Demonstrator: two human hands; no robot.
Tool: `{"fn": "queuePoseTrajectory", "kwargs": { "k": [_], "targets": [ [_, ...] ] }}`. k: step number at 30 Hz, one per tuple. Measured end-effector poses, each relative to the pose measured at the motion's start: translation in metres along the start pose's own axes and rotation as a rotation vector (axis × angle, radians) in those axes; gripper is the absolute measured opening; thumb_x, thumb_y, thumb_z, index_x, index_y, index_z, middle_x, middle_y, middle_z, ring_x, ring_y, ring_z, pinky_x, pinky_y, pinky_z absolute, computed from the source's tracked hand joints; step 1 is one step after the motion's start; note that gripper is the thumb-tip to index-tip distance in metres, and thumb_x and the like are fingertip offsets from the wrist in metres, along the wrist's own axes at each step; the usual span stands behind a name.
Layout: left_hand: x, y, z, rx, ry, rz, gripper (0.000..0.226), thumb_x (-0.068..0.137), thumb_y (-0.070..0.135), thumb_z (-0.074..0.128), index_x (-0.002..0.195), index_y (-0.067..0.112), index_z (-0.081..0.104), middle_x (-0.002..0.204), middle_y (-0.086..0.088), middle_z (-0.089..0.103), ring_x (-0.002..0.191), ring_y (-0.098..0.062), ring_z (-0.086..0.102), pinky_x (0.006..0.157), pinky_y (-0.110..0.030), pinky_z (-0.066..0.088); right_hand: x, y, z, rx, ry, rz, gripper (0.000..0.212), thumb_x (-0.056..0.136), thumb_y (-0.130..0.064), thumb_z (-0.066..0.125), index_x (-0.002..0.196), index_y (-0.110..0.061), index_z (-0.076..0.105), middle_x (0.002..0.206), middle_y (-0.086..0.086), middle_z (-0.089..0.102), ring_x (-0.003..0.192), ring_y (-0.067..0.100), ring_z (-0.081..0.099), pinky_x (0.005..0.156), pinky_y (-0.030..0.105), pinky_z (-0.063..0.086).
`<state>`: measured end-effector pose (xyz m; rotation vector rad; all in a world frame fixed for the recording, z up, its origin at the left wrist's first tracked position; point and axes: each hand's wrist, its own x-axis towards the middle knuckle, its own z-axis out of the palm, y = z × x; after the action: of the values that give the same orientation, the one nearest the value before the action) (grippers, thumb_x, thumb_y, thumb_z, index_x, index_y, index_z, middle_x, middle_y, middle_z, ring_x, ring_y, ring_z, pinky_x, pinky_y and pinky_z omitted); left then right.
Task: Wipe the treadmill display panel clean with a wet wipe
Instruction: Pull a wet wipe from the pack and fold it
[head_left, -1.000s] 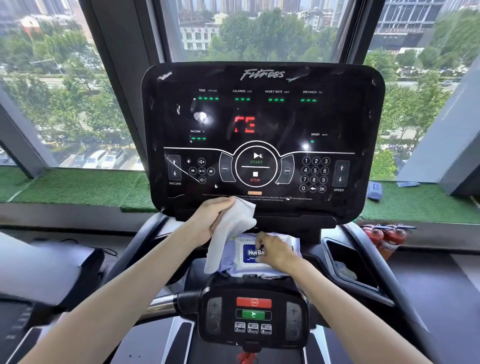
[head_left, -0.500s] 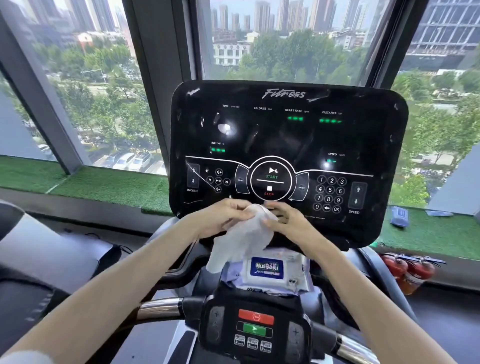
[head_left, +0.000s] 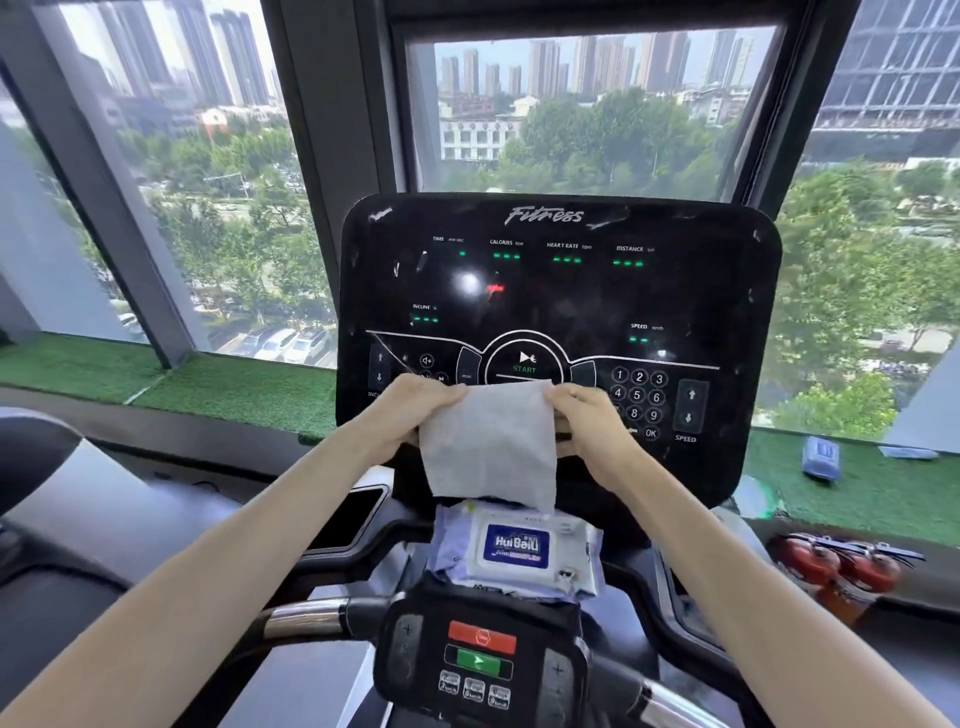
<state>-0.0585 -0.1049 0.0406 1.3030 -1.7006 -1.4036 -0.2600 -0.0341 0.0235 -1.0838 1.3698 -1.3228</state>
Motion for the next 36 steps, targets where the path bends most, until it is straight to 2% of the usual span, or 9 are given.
{"fn": "queuePoseTrajectory", "kwargs": {
  "k": [5, 9, 12, 17, 23, 27, 30, 33, 36],
  "targets": [
    [-0.002, 0.002, 0.019, 0.233, 0.316, 0.030, 0.041, 0.083, 0.022, 0.060, 0.047, 0.012, 0.042, 0.057, -0.008, 0.045, 0.054, -0.020, 0.046, 0.048, -0.024, 0.045, -0.007, 0.005, 0.029, -0.273, 0.197, -0.189, 0.034, 0.087, -0.011, 0.047, 0.056, 0.003, 0.042, 0.054, 0.003, 0.035, 0.056, 0.017, 0.032, 0.046, 0.039, 0.056],
    [-0.007, 0.002, 0.029, 0.099, 0.249, 0.056, 0.032, 0.082, 0.019, 0.053, 0.059, -0.002, 0.048, 0.062, -0.012, 0.046, 0.061, -0.025, 0.050, 0.057, -0.038, 0.055, -0.016, 0.012, 0.047, -0.316, 0.179, -0.343, 0.040, 0.089, -0.017, 0.048, 0.052, -0.006, 0.035, 0.047, -0.006, 0.028, 0.050, 0.009, 0.026, 0.048, 0.051, 0.050],
    [-0.014, 0.006, 0.036, 0.016, 0.147, 0.031, 0.040, 0.095, 0.030, 0.050, 0.084, -0.004, 0.068, 0.084, -0.014, 0.070, 0.080, -0.024, 0.069, 0.071, -0.039, 0.059, -0.020, 0.016, 0.054, -0.339, 0.175, -0.404, 0.043, 0.093, -0.026, 0.048, 0.058, -0.002, 0.044, 0.048, 0.002, 0.035, 0.050, 0.012, 0.029, 0.049, 0.046, 0.045],
    [-0.013, 0.012, 0.030, -0.062, 0.113, 0.037, 0.040, 0.098, 0.029, 0.043, 0.094, 0.000, 0.068, 0.092, -0.017, 0.070, 0.083, -0.022, 0.069, 0.072, -0.039, 0.059, -0.021, 0.010, 0.063, -0.379, 0.211, -0.470, 0.039, 0.093, -0.019, 0.049, 0.060, 0.002, 0.044, 0.053, 0.012, 0.038, 0.053, 0.013, 0.029, 0.051, 0.039, 0.028],
    [-0.011, 0.027, 0.019, -0.169, -0.025, 0.002, 0.055, 0.095, 0.051, 0.040, 0.082, 0.004, 0.065, 0.069, -0.005, 0.066, 0.072, -0.015, 0.066, 0.073, -0.028, 0.056, -0.012, 0.007, 0.088, -0.505, 0.227, -0.511, 0.022, 0.093, -0.023, 0.053, 0.086, -0.014, 0.073, 0.093, -0.005, 0.065, 0.085, 0.009, 0.058, 0.072, 0.026, 0.048],
    [-0.004, 0.020, -0.013, -0.111, 0.028, 0.135, 0.016, 0.088, 0.012, 0.059, 0.094, 0.001, 0.069, 0.087, -0.012, 0.069, 0.079, -0.022, 0.065, 0.075, -0.034, 0.057, -0.017, -0.003, 0.104, -0.273, 0.201, -0.474, 0.029, 0.083, 0.006, 0.050, 0.090, -0.010, 0.072, 0.097, -0.006, 0.065, 0.088, 0.005, 0.059, 0.072, 0.014, 0.048],
    [-0.001, 0.018, -0.040, -0.047, 0.005, 0.176, 0.018, 0.088, 0.004, 0.058, 0.099, 0.009, 0.071, 0.087, -0.008, 0.069, 0.073, -0.014, 0.065, 0.065, -0.028, 0.057, -0.014, -0.005, 0.110, -0.175, 0.342, -0.426, 0.037, 0.077, 0.009, 0.051, 0.092, -0.022, 0.066, 0.102, -0.001, 0.061, 0.092, 0.009, 0.057, 0.071, 0.018, 0.048],
    [-0.002, 0.022, -0.059, 0.027, -0.184, 0.232, 0.016, 0.090, 0.009, 0.058, 0.100, 0.009, 0.071, 0.087, -0.007, 0.070, 0.076, -0.013, 0.067, 0.066, -0.028, 0.055, -0.007, -0.005, 0.108, 0.019, 0.021, -0.223, 0.048, 0.079, -0.016, 0.064, 0.125, -0.022, 0.050, 0.117, -0.002, 0.060, 0.106, 0.010, 0.056, 0.084, 0.022, 0.044],
    [0.002, 0.024, -0.070, 0.105, -0.247, 0.283, 0.014, 0.091, 0.011, 0.059, 0.098, 0.007, 0.070, 0.086, -0.006, 0.070, 0.076, -0.013, 0.066, 0.066, -0.027, 0.054, -0.006, 0.004, 0.112, 0.049, -0.163, -0.108, 0.040, 0.083, -0.027, 0.067, 0.116, -0.007, 0.060, 0.109, 0.010, 0.069, 0.099, 0.020, 0.065, 0.081, 0.029, 0.051]
  ]
}}
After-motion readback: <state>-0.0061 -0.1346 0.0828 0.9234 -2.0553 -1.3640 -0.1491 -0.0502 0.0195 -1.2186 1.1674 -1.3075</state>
